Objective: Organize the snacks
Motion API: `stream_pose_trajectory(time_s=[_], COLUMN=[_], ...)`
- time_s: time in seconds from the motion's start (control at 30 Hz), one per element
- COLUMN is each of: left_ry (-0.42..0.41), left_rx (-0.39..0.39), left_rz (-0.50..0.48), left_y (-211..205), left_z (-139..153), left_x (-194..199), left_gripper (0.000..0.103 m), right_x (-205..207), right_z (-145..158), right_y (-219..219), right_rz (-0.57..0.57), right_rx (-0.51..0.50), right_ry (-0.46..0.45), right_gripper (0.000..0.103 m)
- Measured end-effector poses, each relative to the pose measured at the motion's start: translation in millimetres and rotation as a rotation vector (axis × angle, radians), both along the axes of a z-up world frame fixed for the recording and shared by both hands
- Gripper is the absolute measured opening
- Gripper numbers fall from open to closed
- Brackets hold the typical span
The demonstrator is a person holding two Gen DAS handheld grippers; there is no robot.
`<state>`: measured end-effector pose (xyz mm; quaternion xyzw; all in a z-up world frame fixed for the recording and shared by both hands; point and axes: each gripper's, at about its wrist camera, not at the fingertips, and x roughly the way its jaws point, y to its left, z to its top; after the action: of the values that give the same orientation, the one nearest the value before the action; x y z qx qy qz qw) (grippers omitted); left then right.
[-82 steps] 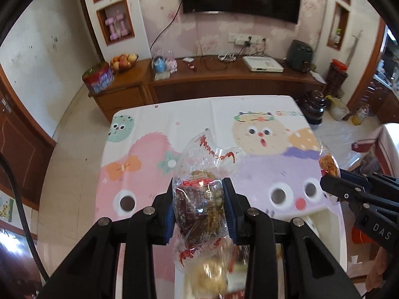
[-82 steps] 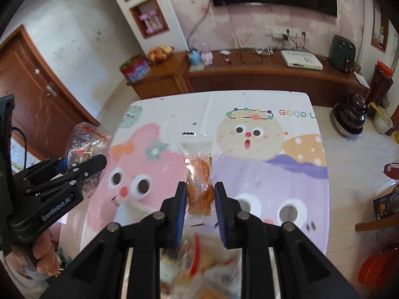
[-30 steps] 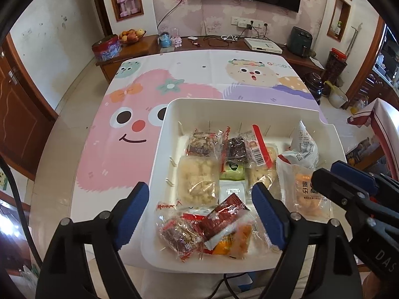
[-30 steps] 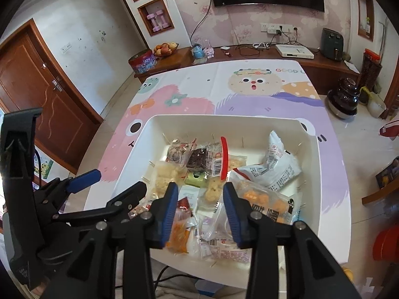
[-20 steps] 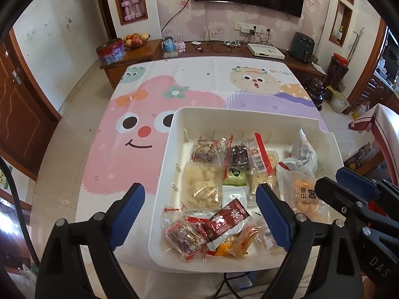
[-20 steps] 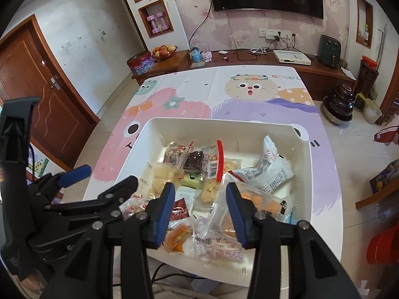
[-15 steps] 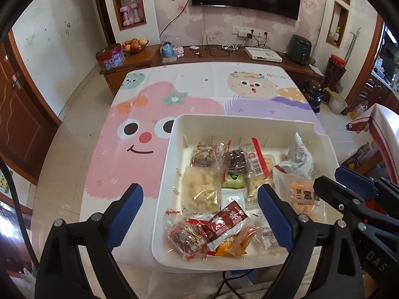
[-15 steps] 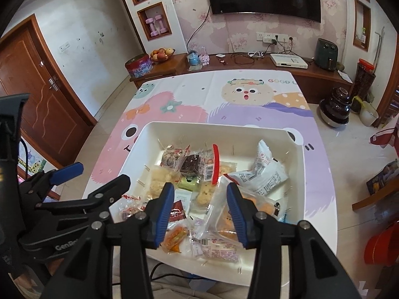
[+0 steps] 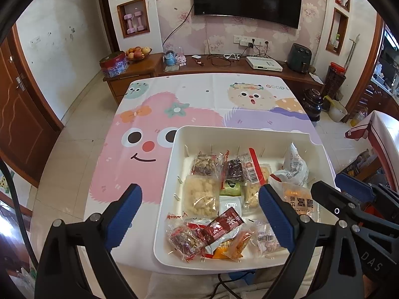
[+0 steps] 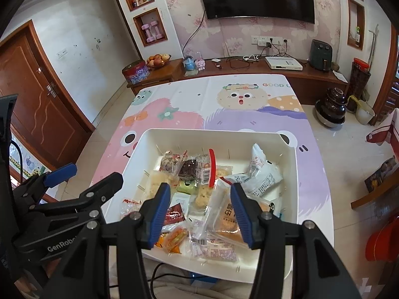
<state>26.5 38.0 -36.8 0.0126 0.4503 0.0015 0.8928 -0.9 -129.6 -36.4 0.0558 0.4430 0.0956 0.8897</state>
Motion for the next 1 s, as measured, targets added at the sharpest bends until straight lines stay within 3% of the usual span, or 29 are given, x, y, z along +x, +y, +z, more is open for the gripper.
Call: stream_pose_trajectory(time_s=[1.0], left_ry=[-0.004], left_rx=[0.003], left_rz=[0.004], left_y=[0.7], left_z=[-1.2], left_x=[-0.9], left_gripper=[0.094], right_x=[-2.2], right_z=[-2.7], right_y=[4.2], right_rz=[0.001], right_rx=[-0.008], right_ry=[-0.013], right_gripper=[0.051])
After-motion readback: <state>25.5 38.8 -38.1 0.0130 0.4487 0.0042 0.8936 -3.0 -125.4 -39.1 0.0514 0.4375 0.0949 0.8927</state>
